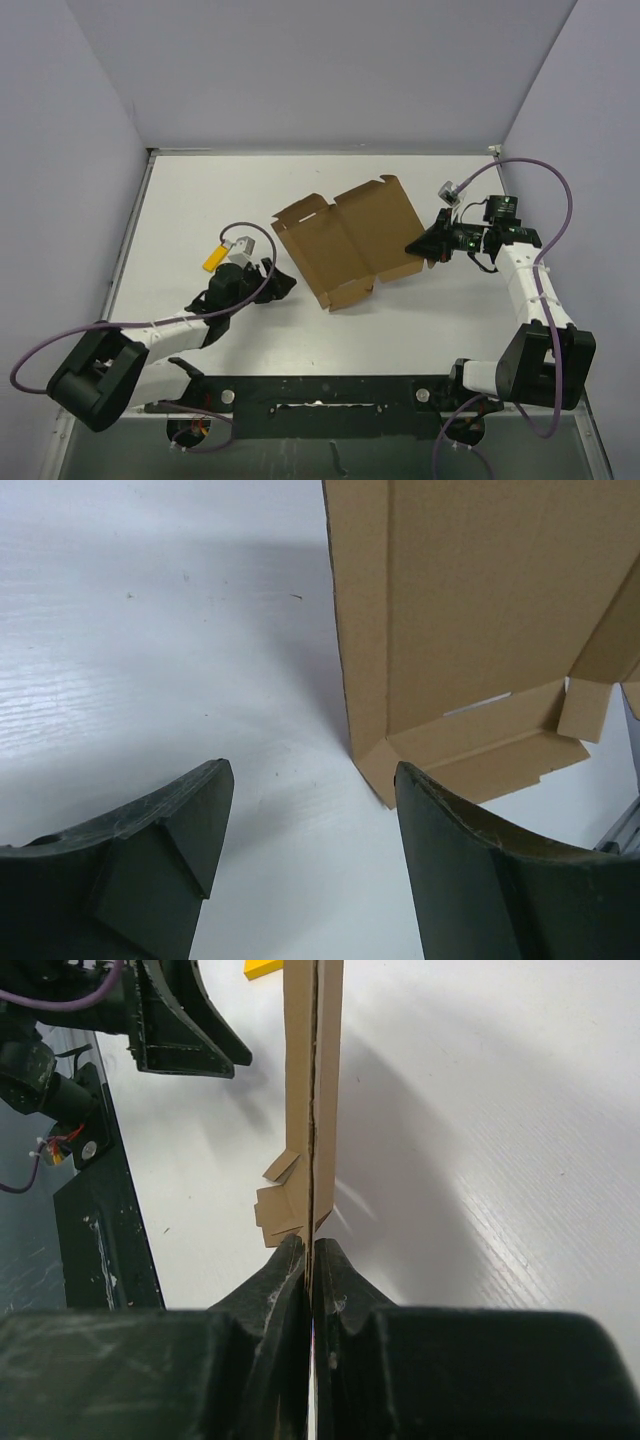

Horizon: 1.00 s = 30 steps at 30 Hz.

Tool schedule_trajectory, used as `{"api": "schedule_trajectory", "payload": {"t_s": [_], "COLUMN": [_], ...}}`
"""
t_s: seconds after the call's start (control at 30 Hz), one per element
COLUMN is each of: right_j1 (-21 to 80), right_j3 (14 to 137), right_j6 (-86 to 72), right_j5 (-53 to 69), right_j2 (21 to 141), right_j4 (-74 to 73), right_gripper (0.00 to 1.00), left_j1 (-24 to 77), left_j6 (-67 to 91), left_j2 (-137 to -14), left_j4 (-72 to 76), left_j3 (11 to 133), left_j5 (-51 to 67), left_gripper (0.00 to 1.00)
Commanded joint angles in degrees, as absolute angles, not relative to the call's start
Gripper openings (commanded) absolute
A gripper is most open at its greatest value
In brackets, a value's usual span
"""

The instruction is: Fold the paper box

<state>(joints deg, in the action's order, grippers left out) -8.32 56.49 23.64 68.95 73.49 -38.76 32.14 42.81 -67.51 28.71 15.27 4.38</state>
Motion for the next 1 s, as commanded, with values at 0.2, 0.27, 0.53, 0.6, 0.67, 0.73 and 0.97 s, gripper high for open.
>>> {"api": "schedule_trajectory", "payload": {"t_s": [0.2,0.27,0.53,0.6,0.67,0.73,0.97], "right_j1": [-8.47,-8.29,-7.84,-7.84,-7.74,-7.73,-7.56], "right_j3": [58.79,58.80,58.89,58.89,58.89,58.94,59.21], "right_j6": [24.96,25.09,25.40,25.40,25.46,25.57,26.20], "right_j5": [72.09,72.03,71.72,71.65,71.57,71.38,70.69], "right_j2": [73.38,73.47,73.56,73.56,73.56,73.56,73.45], "right_j4": [-38.76,-38.80,-38.98,-39.02,-39.09,-39.11,-39.49], "right_gripper": [0.00,0.00,0.00,0.00,0.00,0.00,0.00], "left_j1": [31.20,31.20,30.84,30.84,30.77,30.75,30.67], "left_j6": [41.80,41.75,41.78,41.95,42.14,42.44,40.93], "left_j2": [-79.76,-81.60,-86.43,-87.57,-88.55,-89.08,-87.37], "left_j4": [45.53,46.03,48.21,49.01,49.94,51.13,56.92], "left_j3": [20.80,21.90,24.17,24.46,24.52,24.34,22.01], "left_j5": [3.02,3.40,4.78,5.44,6.01,6.70,9.64], "left_gripper": [0.54,0.52,0.36,0.30,0.23,0.18,0.14]}}
